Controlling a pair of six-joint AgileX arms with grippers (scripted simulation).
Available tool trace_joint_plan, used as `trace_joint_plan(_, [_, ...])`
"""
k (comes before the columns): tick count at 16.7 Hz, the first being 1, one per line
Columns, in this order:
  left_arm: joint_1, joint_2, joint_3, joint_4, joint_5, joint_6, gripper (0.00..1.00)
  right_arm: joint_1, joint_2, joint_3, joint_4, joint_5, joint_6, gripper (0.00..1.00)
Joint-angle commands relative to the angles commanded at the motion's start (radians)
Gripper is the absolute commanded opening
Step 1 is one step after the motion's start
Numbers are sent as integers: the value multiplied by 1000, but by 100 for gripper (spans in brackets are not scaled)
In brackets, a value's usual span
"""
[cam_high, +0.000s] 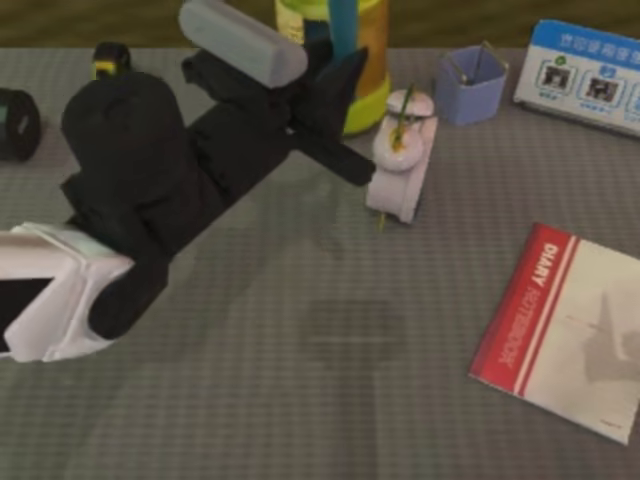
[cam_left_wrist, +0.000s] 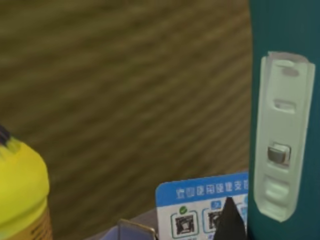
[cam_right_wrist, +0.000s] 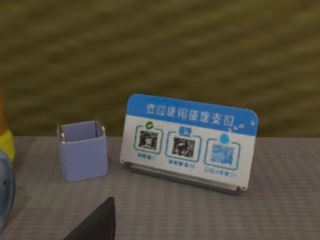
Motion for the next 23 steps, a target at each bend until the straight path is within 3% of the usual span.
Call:
trace_joint_plan(14, [-16, -9, -7, 7, -16, -4, 0, 8, 13, 11, 6, -5, -2, 100])
trace_joint_plan(18, [-16, -9, -7, 7, -16, -4, 0, 89, 165, 120, 70, -54, -18, 100])
trace_joint_plan(23, [-16, -9, -7, 7, -16, -4, 0, 255, 554, 354, 210, -155, -36, 100])
